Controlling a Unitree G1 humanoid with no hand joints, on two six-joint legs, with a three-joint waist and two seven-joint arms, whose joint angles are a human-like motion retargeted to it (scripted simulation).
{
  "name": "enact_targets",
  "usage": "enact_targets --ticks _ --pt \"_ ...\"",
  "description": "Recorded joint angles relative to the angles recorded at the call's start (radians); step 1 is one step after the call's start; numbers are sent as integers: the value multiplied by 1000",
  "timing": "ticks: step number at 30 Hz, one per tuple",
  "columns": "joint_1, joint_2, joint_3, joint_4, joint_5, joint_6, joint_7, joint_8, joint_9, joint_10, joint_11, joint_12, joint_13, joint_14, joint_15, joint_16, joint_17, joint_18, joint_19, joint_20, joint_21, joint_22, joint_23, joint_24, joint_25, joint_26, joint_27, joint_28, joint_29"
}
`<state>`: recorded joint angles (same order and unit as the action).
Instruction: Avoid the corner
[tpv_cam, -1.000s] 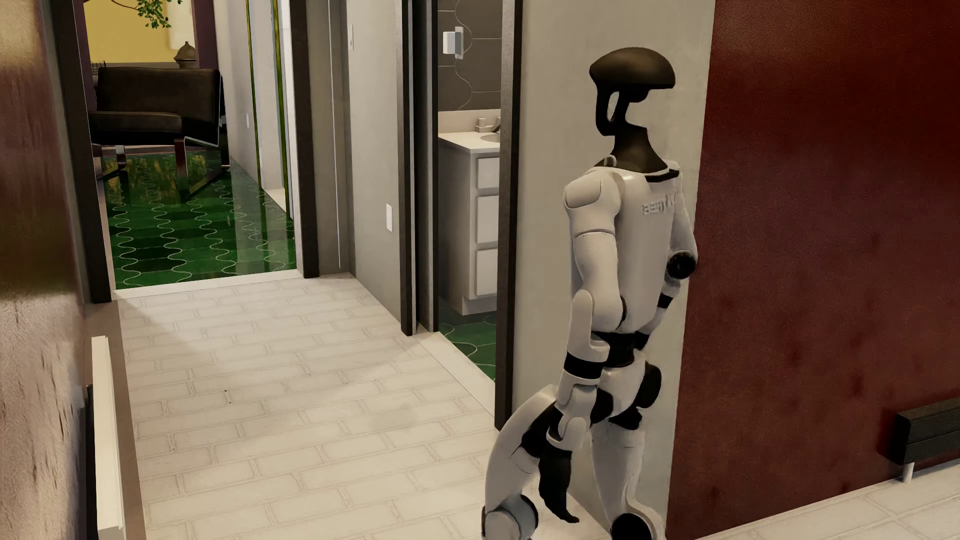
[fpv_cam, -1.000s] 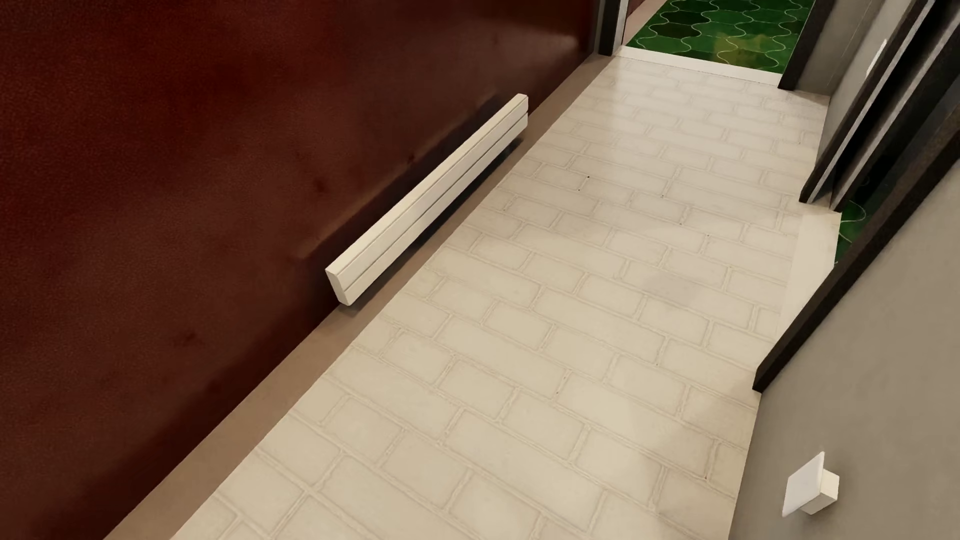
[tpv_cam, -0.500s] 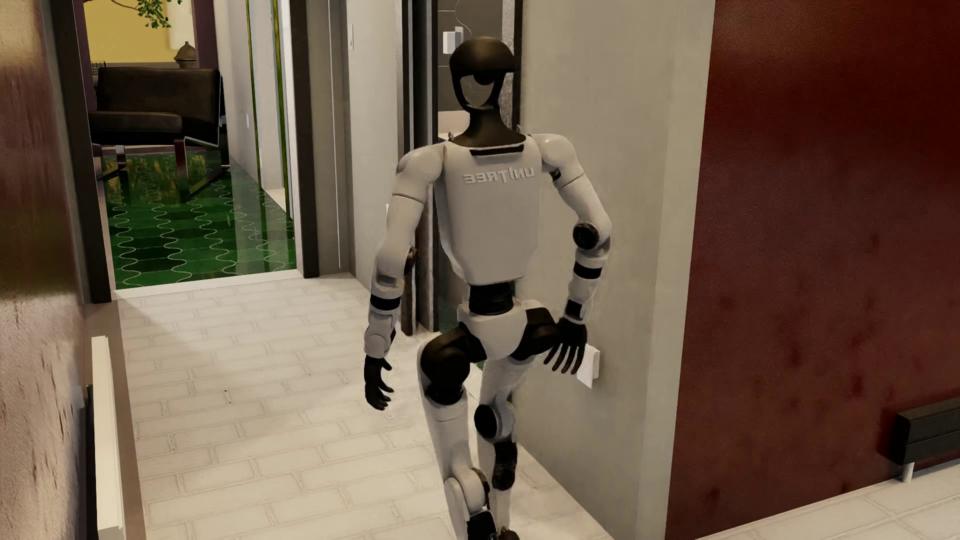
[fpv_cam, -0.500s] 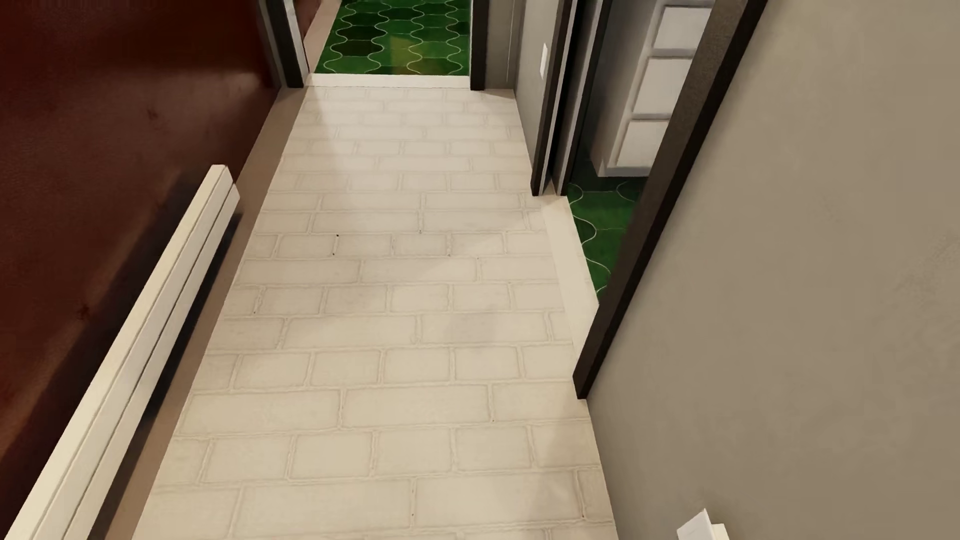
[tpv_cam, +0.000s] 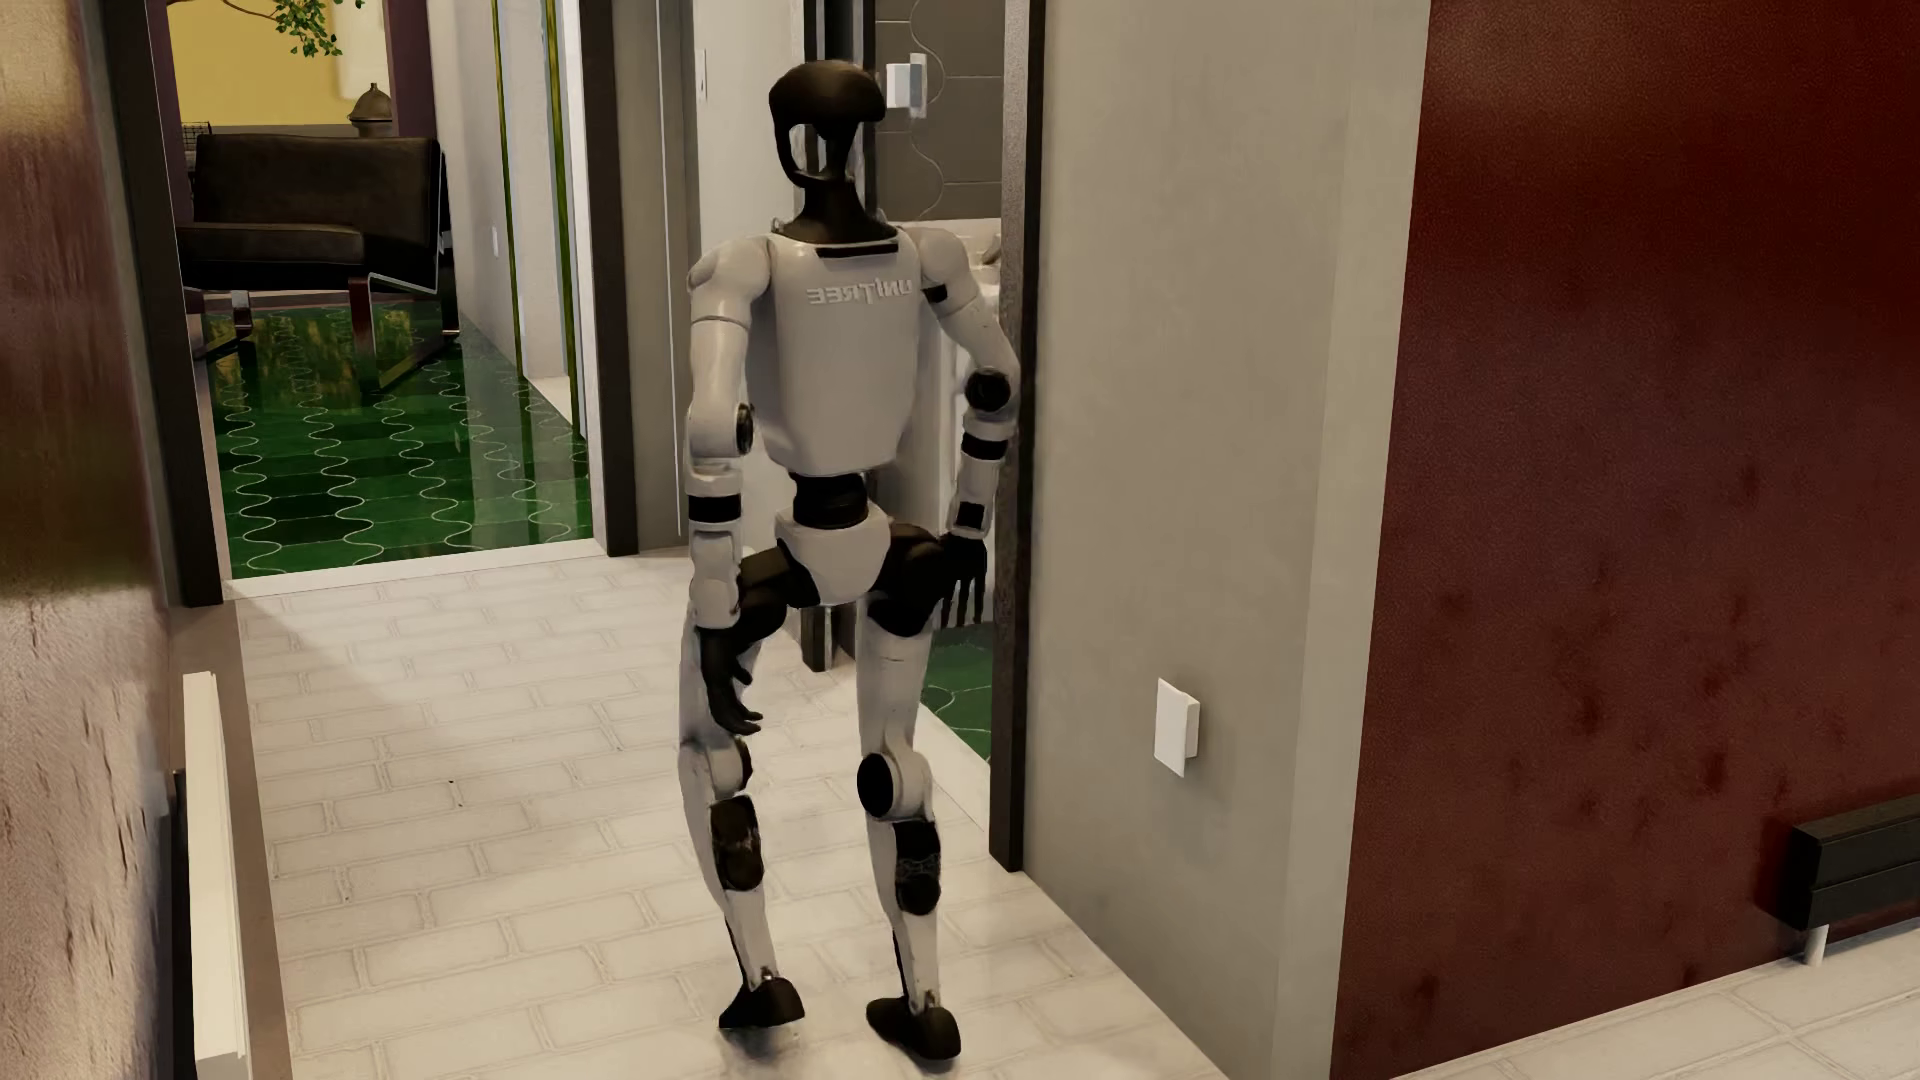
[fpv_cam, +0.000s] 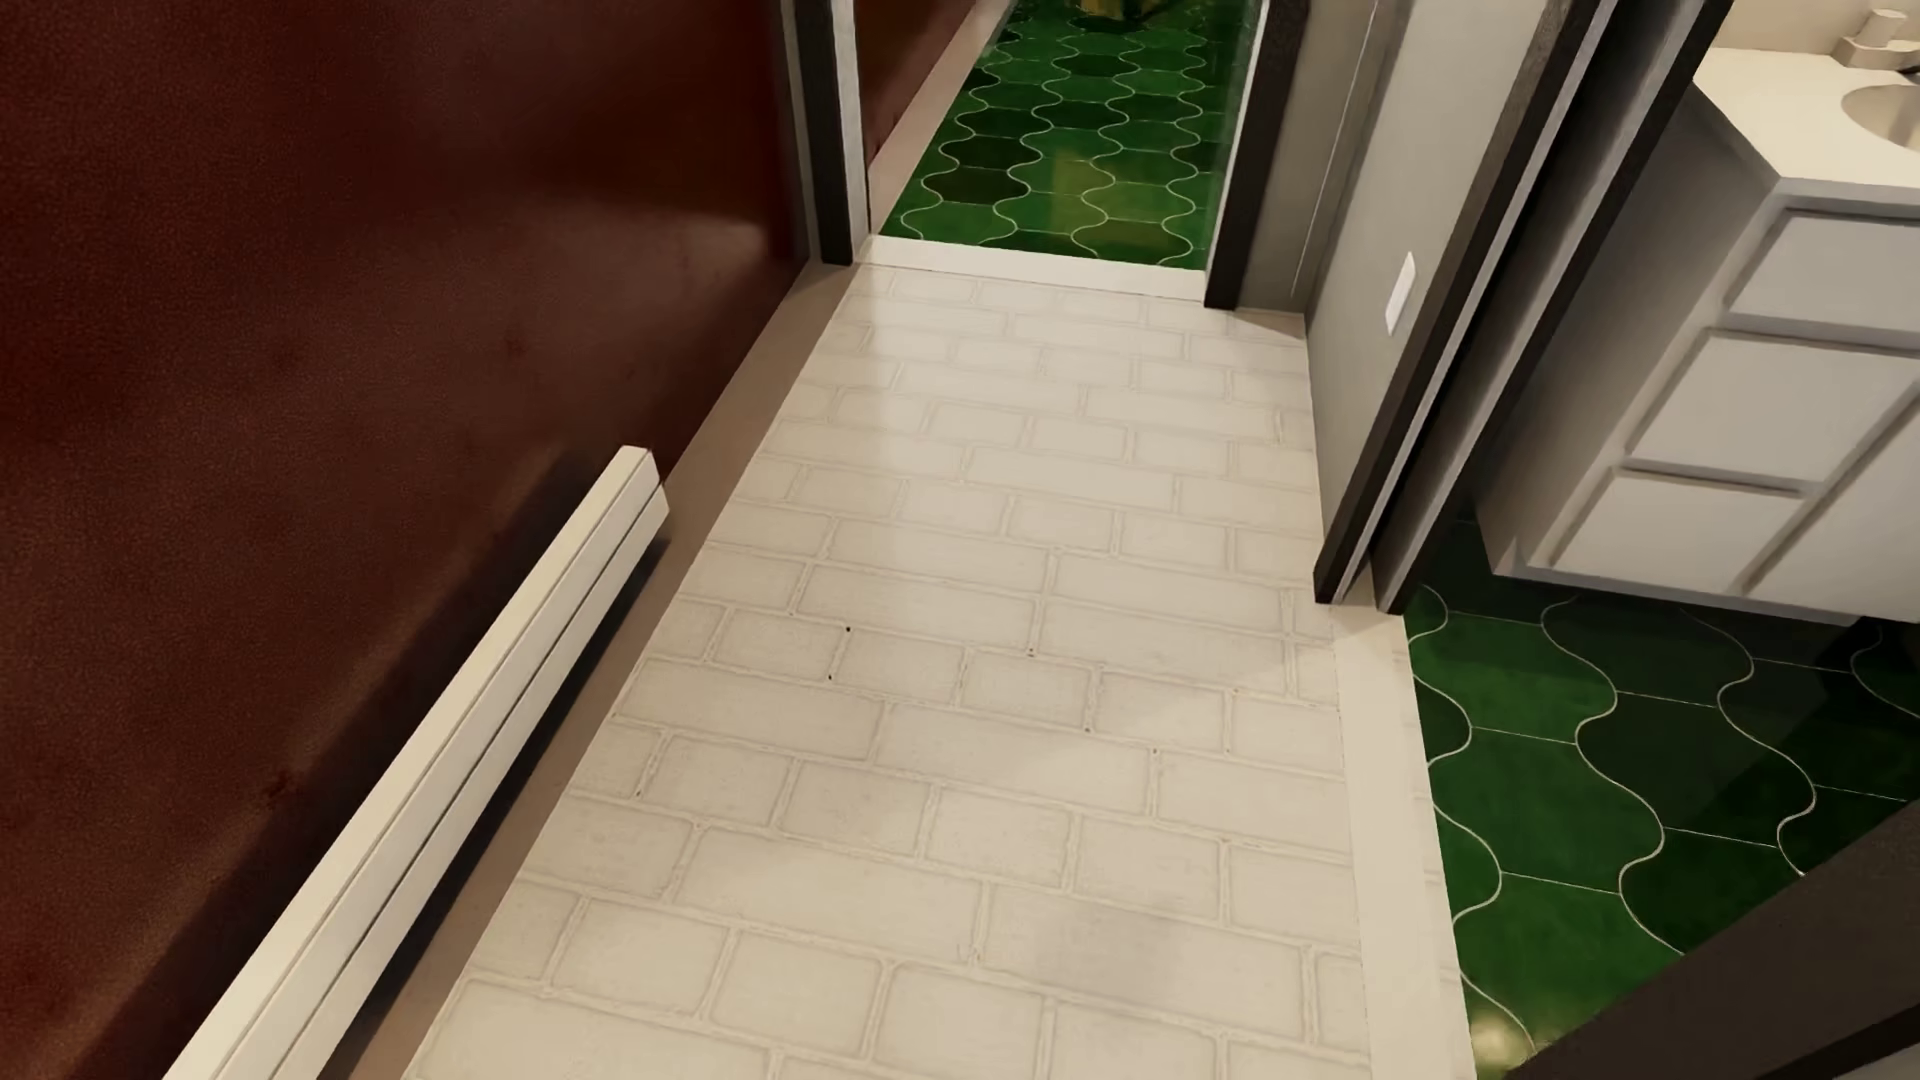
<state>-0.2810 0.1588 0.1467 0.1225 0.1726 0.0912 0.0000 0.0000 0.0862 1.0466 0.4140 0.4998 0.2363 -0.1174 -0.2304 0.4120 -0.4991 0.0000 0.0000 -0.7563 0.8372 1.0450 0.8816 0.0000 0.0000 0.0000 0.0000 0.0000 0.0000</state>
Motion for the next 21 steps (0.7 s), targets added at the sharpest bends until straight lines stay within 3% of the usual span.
enact_targets --ticks 2,4,7,9,10,11,13,14,18,19,21 --pt "-21 80 18 -31 -15 -17 0 0 19 -323 -7 -7 -37 144 -17 -10 -5 0 0 -17 -204 -6 -122 0 0 0 0 0 0" --pt "-2 156 22 -43 -25 -22 0 0 27 -574 -10 -8 -69 279 -14 -14 -11 0 0 39 -299 -50 -227 0 0 0 0 0 0" --pt "-22 265 21 -57 -66 -47 0 0 25 -488 -24 -45 -42 276 69 7 -1 0 0 108 -309 -78 -295 0 0 0 0 0 0" --pt "19 250 37 -84 -118 -88 0 0 7 -415 47 -86 3 225 303 29 40 0 0 156 -218 -50 -193 0 0 0 0 0 0" --pt "66 144 43 -95 -135 -101 0 0 -2 -425 195 -109 6 177 452 35 61 0 0 197 -124 -40 -117 0 0 0 0 0 0" --pt "86 -16 29 -104 -134 -110 0 0 -22 -441 397 -131 1 140 532 38 69 0 0 240 -26 -49 -61 0 0 0 0 0 0" --pt "160 -272 -74 -122 -115 -103 0 0 -29 -496 682 -167 37 107 542 52 62 0 0 291 68 -105 -31 0 0 0 0 0 0" --pt "225 -357 -120 -120 -99 -88 0 0 -29 -539 699 -182 77 113 533 58 54 0 0 315 83 -136 -32 0 0 0 0 0 0" --pt "412 -493 -208 -125 -46 -79 0 0 15 -572 225 -199 163 54 619 70 59 0 0 491 198 -269 20 0 0 0 0 0 0" --pt "464 -490 -205 -135 -41 -81 0 0 23 -580 100 -193 168 29 569 72 63 0 0 498 227 -288 30 0 0 0 0 0 0" --pt "548 -496 -208 -149 -53 -76 0 0 16 -587 13 -164 185 -15 246 65 63 0 0 446 206 -284 20 0 0 0 0 0 0"
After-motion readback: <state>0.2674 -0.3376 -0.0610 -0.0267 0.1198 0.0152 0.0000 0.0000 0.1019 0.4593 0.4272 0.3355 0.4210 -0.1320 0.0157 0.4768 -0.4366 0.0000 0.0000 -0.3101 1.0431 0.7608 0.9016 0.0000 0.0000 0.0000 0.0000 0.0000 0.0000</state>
